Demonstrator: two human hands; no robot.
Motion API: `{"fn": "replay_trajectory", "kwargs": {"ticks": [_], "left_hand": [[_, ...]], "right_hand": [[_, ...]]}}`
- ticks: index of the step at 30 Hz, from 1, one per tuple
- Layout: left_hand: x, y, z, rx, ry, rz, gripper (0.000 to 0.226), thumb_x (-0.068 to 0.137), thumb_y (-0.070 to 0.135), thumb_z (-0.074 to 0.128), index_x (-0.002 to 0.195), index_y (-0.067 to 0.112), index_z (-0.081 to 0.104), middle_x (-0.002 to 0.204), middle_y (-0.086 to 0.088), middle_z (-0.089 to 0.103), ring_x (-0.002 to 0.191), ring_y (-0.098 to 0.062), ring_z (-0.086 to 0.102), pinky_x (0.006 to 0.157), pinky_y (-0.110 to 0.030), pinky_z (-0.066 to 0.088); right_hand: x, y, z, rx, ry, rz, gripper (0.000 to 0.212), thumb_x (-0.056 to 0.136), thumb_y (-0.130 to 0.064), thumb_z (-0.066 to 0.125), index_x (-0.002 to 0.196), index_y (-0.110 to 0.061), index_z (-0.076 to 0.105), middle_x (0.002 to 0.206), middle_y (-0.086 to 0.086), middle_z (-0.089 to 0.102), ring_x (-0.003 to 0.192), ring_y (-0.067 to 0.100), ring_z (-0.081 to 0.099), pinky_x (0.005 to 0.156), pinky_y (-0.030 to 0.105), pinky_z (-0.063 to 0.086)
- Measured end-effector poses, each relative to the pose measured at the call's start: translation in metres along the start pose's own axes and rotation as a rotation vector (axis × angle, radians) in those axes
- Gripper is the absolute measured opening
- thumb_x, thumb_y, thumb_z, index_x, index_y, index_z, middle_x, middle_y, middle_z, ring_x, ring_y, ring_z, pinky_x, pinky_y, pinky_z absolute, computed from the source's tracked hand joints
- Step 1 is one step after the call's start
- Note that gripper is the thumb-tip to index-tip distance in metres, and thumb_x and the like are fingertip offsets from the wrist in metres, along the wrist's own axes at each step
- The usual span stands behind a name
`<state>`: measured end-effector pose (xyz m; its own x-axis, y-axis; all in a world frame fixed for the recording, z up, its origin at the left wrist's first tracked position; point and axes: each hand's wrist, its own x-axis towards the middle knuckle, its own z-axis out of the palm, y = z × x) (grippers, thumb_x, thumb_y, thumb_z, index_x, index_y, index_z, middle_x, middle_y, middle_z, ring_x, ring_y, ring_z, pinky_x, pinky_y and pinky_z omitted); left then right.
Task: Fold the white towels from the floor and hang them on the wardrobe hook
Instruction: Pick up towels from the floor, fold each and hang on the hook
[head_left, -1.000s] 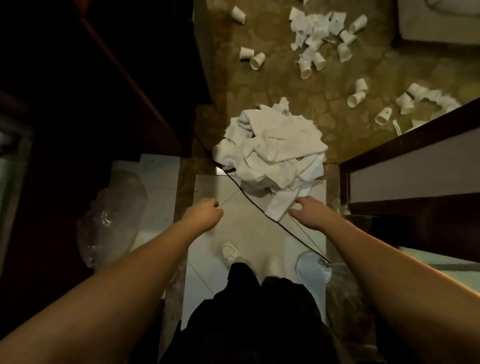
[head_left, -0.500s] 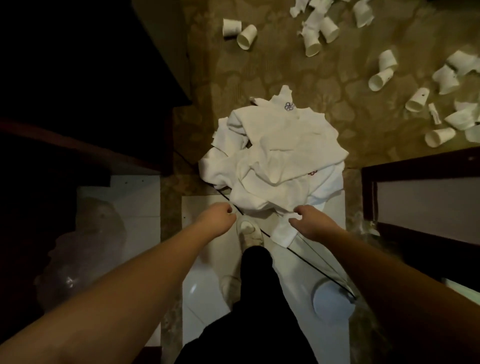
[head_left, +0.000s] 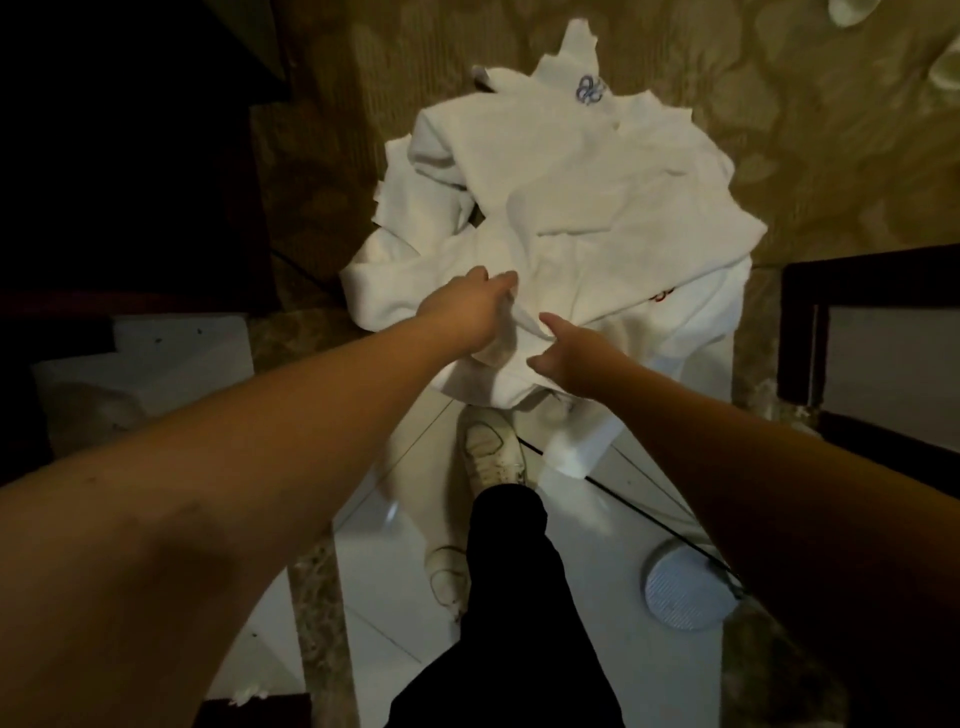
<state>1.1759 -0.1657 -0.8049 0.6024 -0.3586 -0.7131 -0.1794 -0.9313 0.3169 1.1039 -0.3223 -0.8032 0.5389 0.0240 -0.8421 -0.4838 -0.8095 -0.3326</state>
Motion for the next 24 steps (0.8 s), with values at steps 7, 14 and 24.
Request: {"fn": "replay_trajectory", "kwargs": {"ticks": [7, 14, 24], "left_hand": [[0.002, -0.012, 0.038, 0.15, -0.127, 0.067, 0.055, 0.093, 0.019, 0.062, 0.145, 0.024, 0.044, 0.142, -0.012, 0.048, 0.12, -0.033, 0.051, 0.086, -0.04, 0.044], [0.019, -0.014, 0.031, 0.106, -0.112, 0.048, 0.042, 0.09, 0.016, 0.067, 0.13, 0.019, 0.058, 0.119, -0.007, 0.059, 0.09, -0.022, 0.051, 0.078, -0.031, 0.043], [-0.059, 0.001, 0.028, -0.007, -0.037, 0.211, 0.005, 0.095, 0.018, 0.057, 0.093, 0.017, 0.052, 0.103, -0.005, 0.053, 0.09, -0.023, 0.05, 0.072, -0.031, 0.034]], "right_hand": [[-0.001, 0.025, 0.018, -0.094, 0.028, -0.025, 0.043, 0.096, -0.025, 0.062, 0.138, -0.019, 0.053, 0.123, 0.007, 0.068, 0.113, 0.027, 0.061, 0.094, 0.033, 0.047], [0.017, 0.009, 0.007, -0.16, -0.082, -0.046, 0.072, 0.096, -0.022, 0.065, 0.157, -0.014, 0.029, 0.14, 0.007, 0.061, 0.128, 0.027, 0.055, 0.105, 0.033, 0.04], [-0.047, 0.011, 0.014, -0.27, 0.188, -0.172, 0.024, 0.094, -0.025, 0.068, 0.112, -0.01, 0.064, 0.096, 0.008, 0.068, 0.095, 0.03, 0.065, 0.076, 0.03, 0.043]]}}
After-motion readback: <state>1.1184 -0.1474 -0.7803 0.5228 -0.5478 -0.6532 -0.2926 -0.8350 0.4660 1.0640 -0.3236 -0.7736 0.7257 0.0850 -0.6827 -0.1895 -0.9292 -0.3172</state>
